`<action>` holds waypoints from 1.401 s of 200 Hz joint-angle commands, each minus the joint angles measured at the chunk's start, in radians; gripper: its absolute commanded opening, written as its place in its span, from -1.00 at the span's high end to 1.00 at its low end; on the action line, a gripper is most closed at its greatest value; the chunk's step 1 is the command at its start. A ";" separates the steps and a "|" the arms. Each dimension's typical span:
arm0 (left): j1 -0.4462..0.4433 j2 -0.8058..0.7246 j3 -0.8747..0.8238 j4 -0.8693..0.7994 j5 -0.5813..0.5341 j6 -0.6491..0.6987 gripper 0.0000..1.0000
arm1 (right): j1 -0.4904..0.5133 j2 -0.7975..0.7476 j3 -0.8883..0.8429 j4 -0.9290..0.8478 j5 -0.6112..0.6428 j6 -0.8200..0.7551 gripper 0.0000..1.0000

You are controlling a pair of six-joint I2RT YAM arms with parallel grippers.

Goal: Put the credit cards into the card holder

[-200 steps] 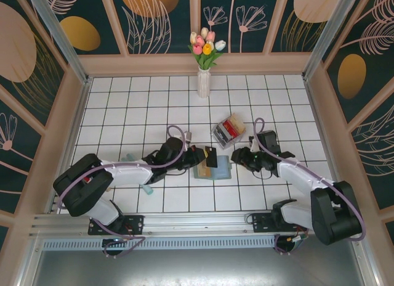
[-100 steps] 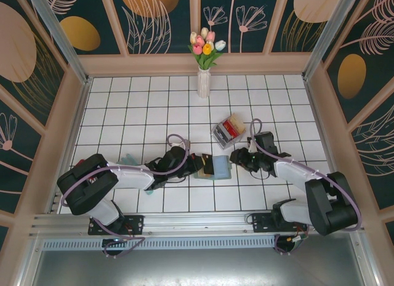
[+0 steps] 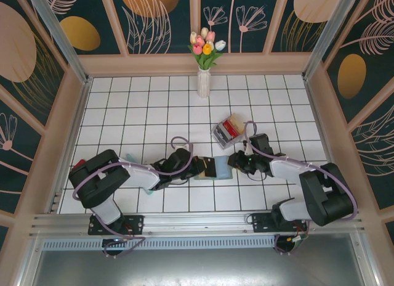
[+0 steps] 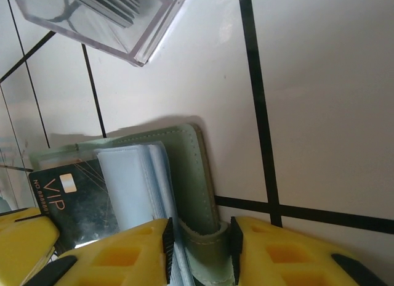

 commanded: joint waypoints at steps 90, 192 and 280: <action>-0.024 0.124 0.091 0.049 0.108 -0.031 0.99 | 0.047 0.074 -0.003 0.047 -0.015 0.008 0.45; -0.032 0.123 0.142 -0.063 0.146 -0.106 0.53 | 0.058 -0.003 -0.029 -0.013 0.029 0.092 0.53; -0.033 0.048 0.191 -0.318 0.130 -0.010 0.24 | 0.060 -0.024 -0.028 -0.061 0.020 0.069 0.49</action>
